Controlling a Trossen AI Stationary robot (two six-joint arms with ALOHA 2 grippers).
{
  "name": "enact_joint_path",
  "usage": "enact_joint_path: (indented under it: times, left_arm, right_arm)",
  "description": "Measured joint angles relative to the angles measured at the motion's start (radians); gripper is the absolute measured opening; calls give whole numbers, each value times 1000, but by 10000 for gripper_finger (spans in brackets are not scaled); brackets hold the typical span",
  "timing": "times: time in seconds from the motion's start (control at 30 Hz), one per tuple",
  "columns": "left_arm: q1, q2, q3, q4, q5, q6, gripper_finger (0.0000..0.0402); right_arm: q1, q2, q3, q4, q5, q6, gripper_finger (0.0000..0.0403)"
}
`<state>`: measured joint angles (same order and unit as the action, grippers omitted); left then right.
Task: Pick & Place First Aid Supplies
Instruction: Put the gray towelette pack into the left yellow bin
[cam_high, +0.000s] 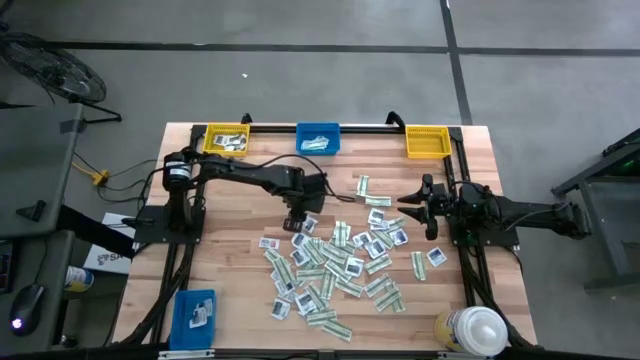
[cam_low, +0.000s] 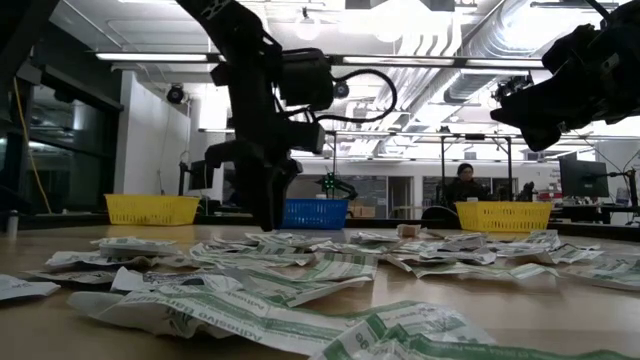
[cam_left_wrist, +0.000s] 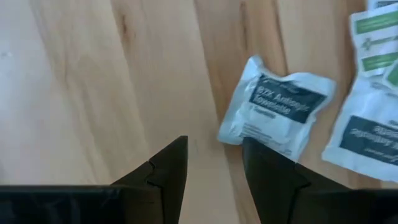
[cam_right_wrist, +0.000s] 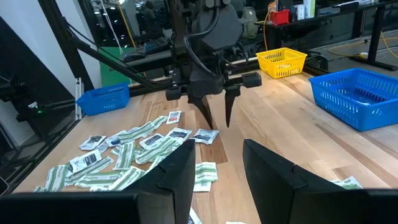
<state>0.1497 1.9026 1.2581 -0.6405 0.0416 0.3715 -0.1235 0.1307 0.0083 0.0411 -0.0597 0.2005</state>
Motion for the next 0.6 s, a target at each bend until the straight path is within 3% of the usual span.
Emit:
enact_joint_path:
  times: [0.6]
  left_arm:
    - [0, -8, -88, 107, 49, 24, 150]
  right_arm:
    - [0, 0, 0, 0, 0, 0, 129]
